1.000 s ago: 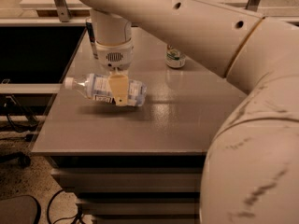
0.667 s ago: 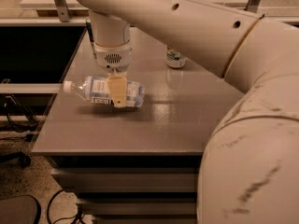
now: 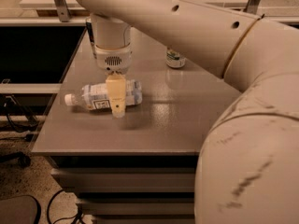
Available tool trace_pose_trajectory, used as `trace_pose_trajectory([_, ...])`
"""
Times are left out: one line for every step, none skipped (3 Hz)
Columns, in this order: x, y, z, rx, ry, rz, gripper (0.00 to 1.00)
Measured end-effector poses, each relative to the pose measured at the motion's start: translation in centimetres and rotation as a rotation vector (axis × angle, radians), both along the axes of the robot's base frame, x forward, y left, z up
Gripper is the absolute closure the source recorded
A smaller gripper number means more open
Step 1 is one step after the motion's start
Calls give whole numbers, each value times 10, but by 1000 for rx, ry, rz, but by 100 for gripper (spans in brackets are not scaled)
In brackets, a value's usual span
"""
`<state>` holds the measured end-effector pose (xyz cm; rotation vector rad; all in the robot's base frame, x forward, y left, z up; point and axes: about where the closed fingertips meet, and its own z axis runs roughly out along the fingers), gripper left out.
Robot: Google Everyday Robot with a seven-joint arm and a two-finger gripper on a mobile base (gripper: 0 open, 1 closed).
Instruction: Knock blue plastic bottle over
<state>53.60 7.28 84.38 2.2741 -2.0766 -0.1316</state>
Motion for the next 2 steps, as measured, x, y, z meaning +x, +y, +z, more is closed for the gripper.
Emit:
trace_pose_trajectory([3, -1, 1, 14, 12, -11, 0])
trace_pose_trajectory([7, -2, 9, 24, -8, -20, 0])
